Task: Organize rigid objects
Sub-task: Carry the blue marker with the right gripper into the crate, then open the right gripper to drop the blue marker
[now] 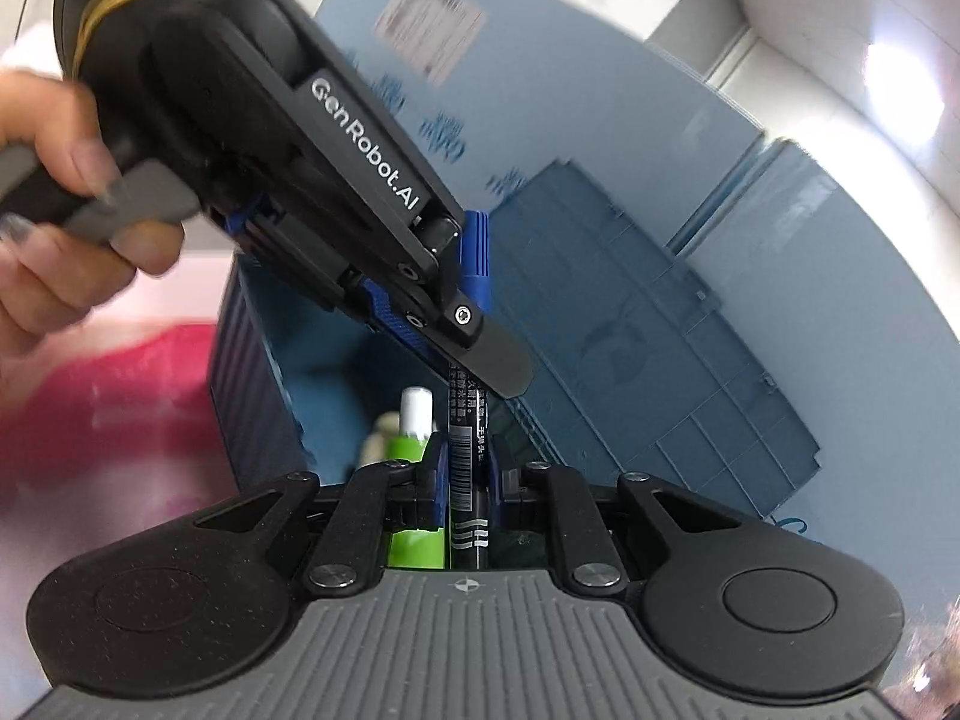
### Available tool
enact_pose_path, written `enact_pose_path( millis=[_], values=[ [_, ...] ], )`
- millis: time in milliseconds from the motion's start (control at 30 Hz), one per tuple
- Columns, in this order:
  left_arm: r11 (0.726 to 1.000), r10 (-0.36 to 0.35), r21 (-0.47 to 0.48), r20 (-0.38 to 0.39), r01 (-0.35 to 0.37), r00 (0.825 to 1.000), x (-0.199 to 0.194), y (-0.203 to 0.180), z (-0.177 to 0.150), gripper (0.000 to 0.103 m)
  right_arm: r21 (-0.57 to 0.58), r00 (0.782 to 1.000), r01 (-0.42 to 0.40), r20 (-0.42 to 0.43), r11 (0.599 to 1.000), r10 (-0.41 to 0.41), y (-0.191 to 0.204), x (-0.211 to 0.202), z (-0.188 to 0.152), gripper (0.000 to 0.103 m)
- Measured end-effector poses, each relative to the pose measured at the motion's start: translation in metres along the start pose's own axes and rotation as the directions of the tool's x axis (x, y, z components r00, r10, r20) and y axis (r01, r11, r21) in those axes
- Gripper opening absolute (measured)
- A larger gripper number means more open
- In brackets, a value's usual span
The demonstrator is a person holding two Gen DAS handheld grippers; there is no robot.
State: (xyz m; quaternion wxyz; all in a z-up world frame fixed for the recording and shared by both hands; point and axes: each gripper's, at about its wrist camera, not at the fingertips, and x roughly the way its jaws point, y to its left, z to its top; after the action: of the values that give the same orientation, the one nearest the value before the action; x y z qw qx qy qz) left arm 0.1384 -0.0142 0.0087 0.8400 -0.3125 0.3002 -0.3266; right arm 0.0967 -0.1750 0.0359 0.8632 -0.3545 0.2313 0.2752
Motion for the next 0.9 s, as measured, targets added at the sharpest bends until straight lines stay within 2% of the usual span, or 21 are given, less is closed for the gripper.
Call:
enact_pose_path(
  millis=[333, 567, 667, 733, 800, 900],
  values=[
    [0.989, 0.05, 0.144, -0.065, -0.04, 0.997, 0.006, -0.014, 0.002, 0.015, -0.087, 0.983, -0.085, -0.167, 0.993, 0.07, -0.008, 0.017, 0.018, 0.013],
    [0.987, 0.095, 0.132, -0.033, -0.09, 0.995, -0.005, -0.013, 0.005, 0.016, -0.119, 0.973, -0.074, -0.225, 0.99, 0.046, -0.007, 0.025, 0.027, 0.013],
    [0.988, 0.1, 0.117, -0.027, -0.096, 0.995, -0.008, -0.008, 0.007, 0.018, -0.121, 0.972, -0.05, -0.234, 0.991, 0.02, -0.008, 0.027, 0.025, 0.018],
    [0.987, 0.108, 0.121, -0.03, -0.103, 0.994, -0.008, -0.008, 0.006, 0.021, -0.114, 0.973, -0.029, -0.232, 0.993, 0.001, -0.01, 0.027, 0.024, 0.026],
    [0.985, 0.119, 0.133, -0.027, -0.114, 0.993, -0.009, -0.01, 0.006, 0.037, -0.115, 0.974, -0.017, -0.226, 0.993, -0.01, -0.009, 0.023, 0.021, 0.032],
    [0.98, 0.113, 0.163, -0.01, -0.11, 0.994, -0.011, -0.017, 0.006, 0.054, -0.108, 0.977, -0.014, -0.214, 0.994, -0.009, -0.01, 0.016, 0.02, 0.04]
  ],
)
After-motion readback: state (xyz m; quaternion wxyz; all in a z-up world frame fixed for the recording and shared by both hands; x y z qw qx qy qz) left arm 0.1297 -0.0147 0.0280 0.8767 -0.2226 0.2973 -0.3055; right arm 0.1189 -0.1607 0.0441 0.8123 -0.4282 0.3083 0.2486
